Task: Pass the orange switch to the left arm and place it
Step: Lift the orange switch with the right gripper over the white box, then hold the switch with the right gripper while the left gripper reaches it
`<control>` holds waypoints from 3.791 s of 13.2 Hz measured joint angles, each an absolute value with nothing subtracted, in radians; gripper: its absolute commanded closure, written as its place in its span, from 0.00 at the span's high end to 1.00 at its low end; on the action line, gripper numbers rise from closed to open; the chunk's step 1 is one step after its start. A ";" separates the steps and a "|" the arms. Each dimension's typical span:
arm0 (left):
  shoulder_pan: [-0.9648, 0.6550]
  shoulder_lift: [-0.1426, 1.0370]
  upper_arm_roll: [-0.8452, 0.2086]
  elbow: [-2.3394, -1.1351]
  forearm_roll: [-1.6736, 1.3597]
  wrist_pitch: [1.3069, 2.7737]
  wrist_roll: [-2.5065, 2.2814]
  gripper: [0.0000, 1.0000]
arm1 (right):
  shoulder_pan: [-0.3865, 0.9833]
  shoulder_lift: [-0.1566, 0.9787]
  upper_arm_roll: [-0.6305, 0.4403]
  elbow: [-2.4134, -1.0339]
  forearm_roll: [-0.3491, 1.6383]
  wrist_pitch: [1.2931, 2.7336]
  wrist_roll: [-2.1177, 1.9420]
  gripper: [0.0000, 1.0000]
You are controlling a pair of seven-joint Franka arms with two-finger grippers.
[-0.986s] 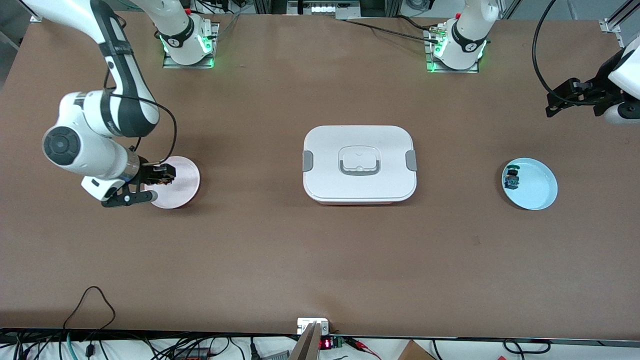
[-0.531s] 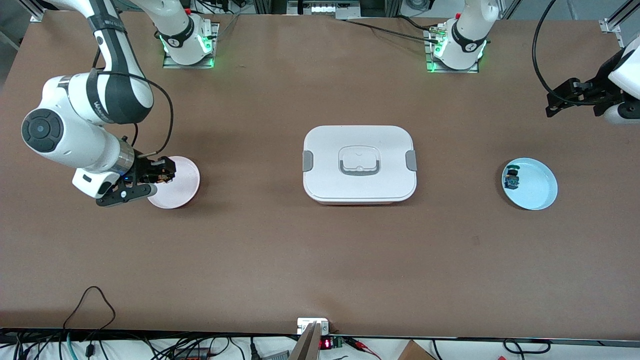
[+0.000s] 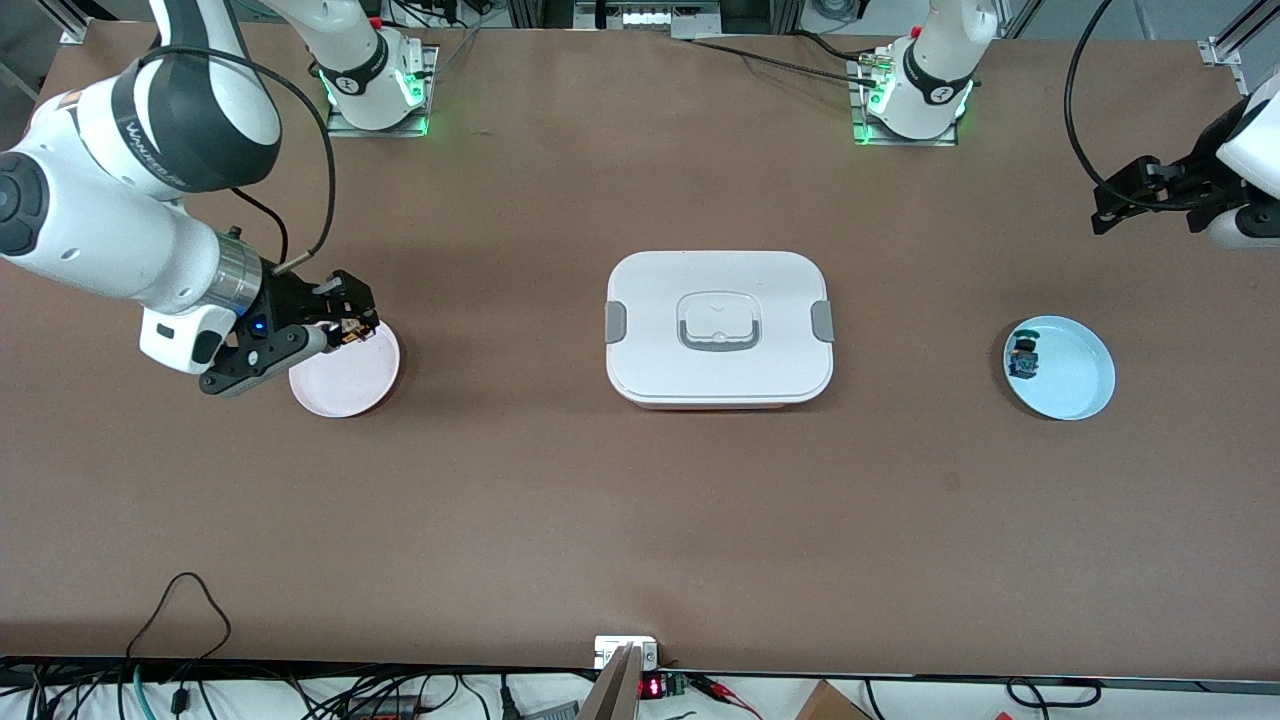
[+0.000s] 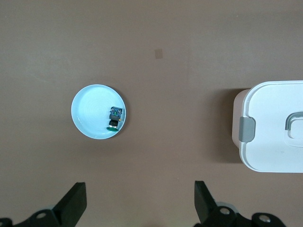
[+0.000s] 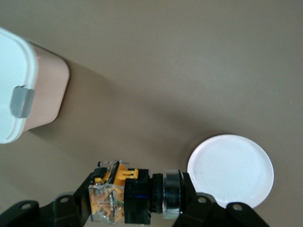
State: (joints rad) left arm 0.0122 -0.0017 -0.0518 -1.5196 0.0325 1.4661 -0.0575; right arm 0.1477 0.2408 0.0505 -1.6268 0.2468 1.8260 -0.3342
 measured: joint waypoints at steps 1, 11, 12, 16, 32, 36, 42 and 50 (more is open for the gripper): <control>0.012 -0.002 -0.052 -1.520 0.033 1.466 -0.058 1.00 | 0.147 0.241 0.051 -1.626 0.274 1.826 -0.392 0.00; 0.012 -0.002 -0.052 -1.520 0.033 1.466 -0.058 1.00 | 0.238 0.218 0.086 -1.624 0.730 1.814 -1.036 0.00; 0.012 -0.002 -0.052 -1.520 0.033 1.466 -0.058 1.00 | 0.244 0.219 0.086 -1.625 0.789 1.814 -1.084 0.00; 0.012 -0.002 -0.052 -1.520 0.033 1.466 -0.058 1.00 | 0.296 0.225 0.087 -1.627 1.030 1.919 -1.247 0.00; -0.004 0.063 -0.051 -1.480 0.033 1.478 -0.056 1.00 | 0.504 0.337 0.087 -1.622 1.651 2.101 -1.702 0.00; 0.000 0.095 -0.046 -1.473 0.033 1.427 -0.056 1.00 | 0.529 0.362 0.087 -1.602 1.683 2.110 -1.728 0.00; 0.060 0.107 -0.036 -1.462 -0.359 1.244 -0.056 1.00 | 0.577 0.371 0.087 -1.597 1.685 2.190 -1.729 0.00; 0.146 0.262 -0.055 -1.579 -1.173 1.293 -0.050 1.00 | 0.583 0.373 0.083 -1.594 1.687 2.192 -1.730 0.00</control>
State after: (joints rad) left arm 0.1460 0.2622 -0.0551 -1.5785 -1.1733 1.2932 -0.0502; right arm 0.5828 0.3726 0.0832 -1.5938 1.6868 2.1915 -1.7302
